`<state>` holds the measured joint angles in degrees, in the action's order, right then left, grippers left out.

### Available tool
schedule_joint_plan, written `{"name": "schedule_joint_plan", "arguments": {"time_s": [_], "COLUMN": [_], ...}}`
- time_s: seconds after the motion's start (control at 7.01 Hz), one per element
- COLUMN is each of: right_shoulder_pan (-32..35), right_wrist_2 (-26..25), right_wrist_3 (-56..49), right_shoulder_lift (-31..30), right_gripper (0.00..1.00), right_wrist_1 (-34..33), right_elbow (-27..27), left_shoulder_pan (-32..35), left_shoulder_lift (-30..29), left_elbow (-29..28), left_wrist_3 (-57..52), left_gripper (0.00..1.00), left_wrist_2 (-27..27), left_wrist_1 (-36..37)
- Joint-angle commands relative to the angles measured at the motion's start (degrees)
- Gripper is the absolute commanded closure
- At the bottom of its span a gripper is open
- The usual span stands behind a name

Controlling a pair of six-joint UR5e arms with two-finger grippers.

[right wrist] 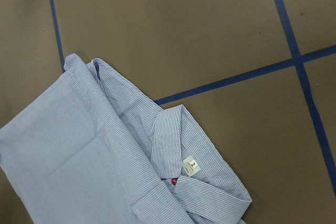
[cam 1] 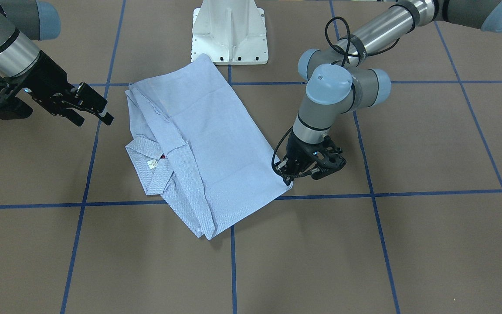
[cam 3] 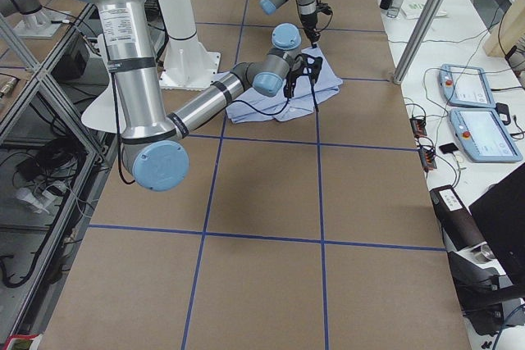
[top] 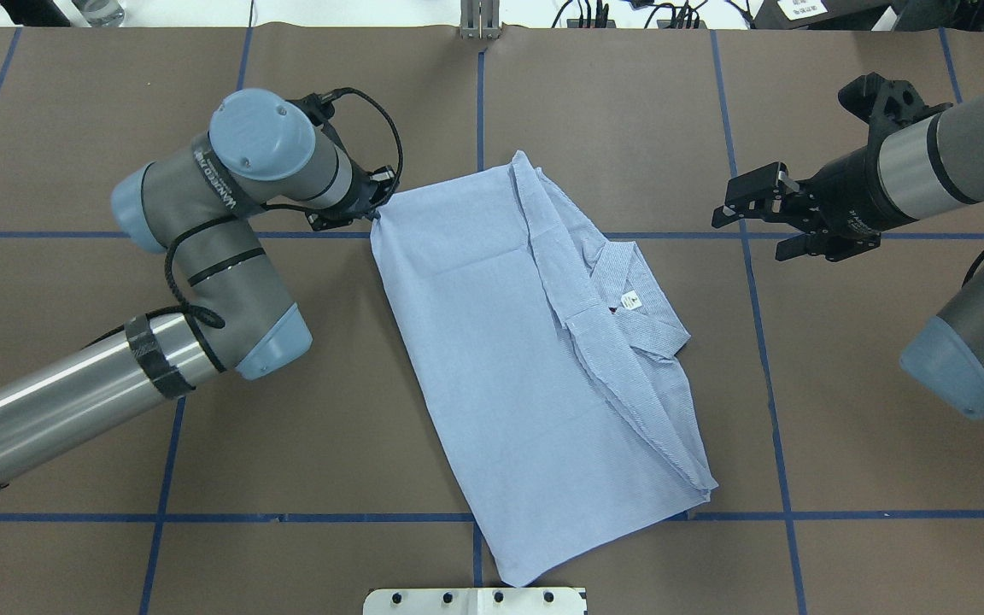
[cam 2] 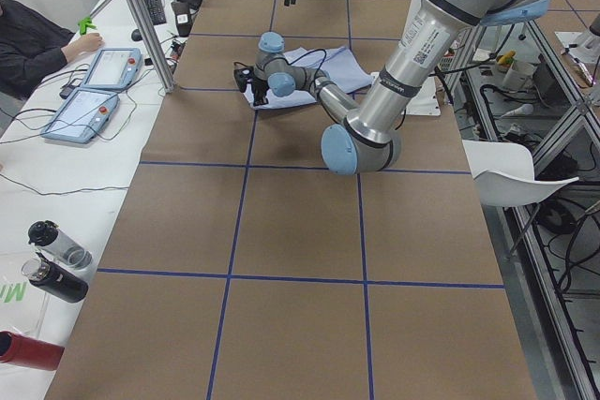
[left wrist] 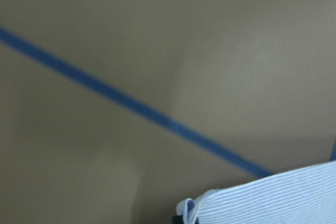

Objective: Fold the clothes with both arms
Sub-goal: 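Push the shirt's corner with the left gripper to straighten it while the right gripper withdraws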

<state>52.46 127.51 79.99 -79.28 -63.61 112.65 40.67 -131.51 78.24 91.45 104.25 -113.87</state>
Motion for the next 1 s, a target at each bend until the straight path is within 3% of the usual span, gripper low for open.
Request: {"name": "schedule_joint_plan", "arguments": {"time_s": [0.0,0.14,0.29,0.71,0.86], "right_shoulder_pan": [0.01,-0.08,-0.08,0.01,0.01], "right_wrist_2": [-0.24,-0.16,-0.24,-1.38,-1.47], "right_wrist_3": [-0.01,-0.01,-0.10,-1.76,-1.86], "right_shoulder_lift": [0.00,0.09,0.09,0.09,0.09], "right_gripper": [0.00,0.00,0.00,0.00,0.00], "right_wrist_1": [0.24,0.24,0.24,0.24,0.24], "right_elbow": [-0.15,-0.07,-0.15,-0.15,-0.15], "left_shoulder_pan": [3.26,3.53,3.45,2.92,2.92], "left_shoulder_lift": [-4.71,-5.33,-8.99,-9.64,-9.73], "left_elbow": [-7.30,-9.75,-16.83,-21.45,-22.34], "left_wrist_3": [-2.68,-2.60,-2.51,-2.42,-2.51], "left_gripper": [1.00,1.00,1.00,1.00,1.00], "left_wrist_2": [-0.71,-2.80,-5.61,-10.89,-11.00], "left_wrist_1": [-4.22,-8.26,-13.17,-23.82,-24.20]}}
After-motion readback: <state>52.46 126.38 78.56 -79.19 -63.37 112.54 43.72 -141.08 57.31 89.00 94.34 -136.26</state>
